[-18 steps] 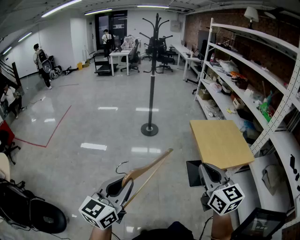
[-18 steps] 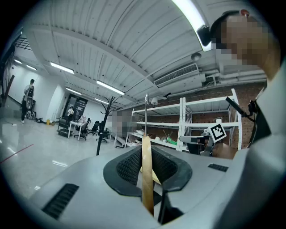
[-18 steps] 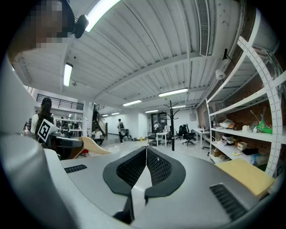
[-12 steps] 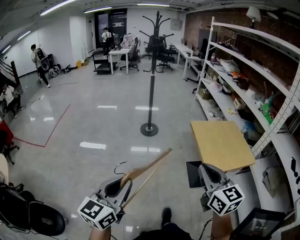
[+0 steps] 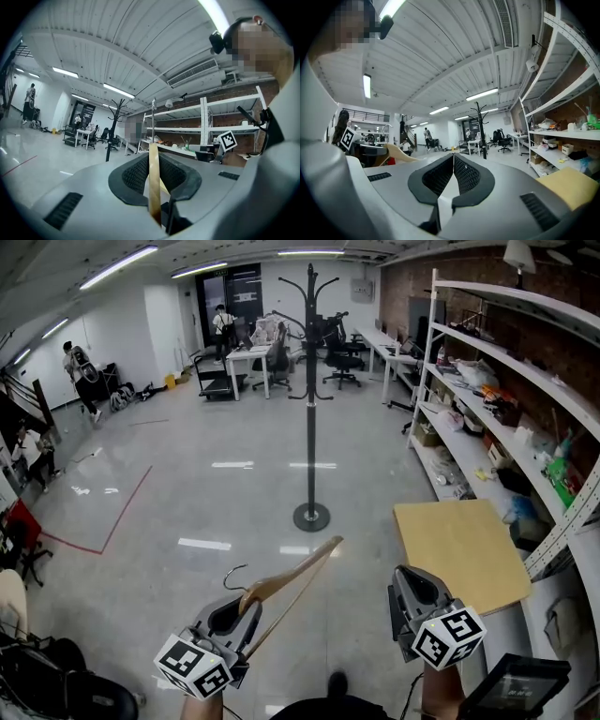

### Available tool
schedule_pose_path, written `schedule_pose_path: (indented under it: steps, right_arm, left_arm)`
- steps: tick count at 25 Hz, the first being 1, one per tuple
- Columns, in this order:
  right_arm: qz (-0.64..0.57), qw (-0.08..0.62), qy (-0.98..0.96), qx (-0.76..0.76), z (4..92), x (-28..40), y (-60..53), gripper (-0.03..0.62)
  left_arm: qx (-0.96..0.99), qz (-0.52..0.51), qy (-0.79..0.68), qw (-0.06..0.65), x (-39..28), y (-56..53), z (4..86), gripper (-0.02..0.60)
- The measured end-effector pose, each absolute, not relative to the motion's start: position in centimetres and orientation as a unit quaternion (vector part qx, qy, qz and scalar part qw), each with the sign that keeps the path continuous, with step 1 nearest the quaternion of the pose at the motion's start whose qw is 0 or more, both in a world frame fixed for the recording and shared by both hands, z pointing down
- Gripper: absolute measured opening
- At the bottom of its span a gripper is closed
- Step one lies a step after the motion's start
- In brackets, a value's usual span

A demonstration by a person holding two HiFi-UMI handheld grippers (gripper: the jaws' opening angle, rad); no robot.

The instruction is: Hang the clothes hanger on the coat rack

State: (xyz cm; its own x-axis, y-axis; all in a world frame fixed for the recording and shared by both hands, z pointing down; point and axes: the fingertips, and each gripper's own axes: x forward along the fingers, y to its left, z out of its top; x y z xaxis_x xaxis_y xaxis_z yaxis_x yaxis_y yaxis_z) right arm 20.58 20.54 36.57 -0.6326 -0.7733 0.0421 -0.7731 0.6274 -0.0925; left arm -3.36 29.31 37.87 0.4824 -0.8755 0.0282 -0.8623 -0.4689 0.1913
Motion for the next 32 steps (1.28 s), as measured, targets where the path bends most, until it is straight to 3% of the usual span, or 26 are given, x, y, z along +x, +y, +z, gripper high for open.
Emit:
schedule_pose_path:
  steps: [20,32]
  right_arm:
    - [-0.046,-0.01,0.908,-0.417,36.6,21.4,0.0,0.008]
    - [-0.025,-0.014,0.901,-0.433,35.2,12.8,-15.3,0.008]
  left_arm:
    - [0.861,-0.03,-0.499,0.091,-1.8,8.5,37.7,0.052]
    - [0.878,-0.036,-0.471,0.072,-10.4,-8.0,37.5,0.052]
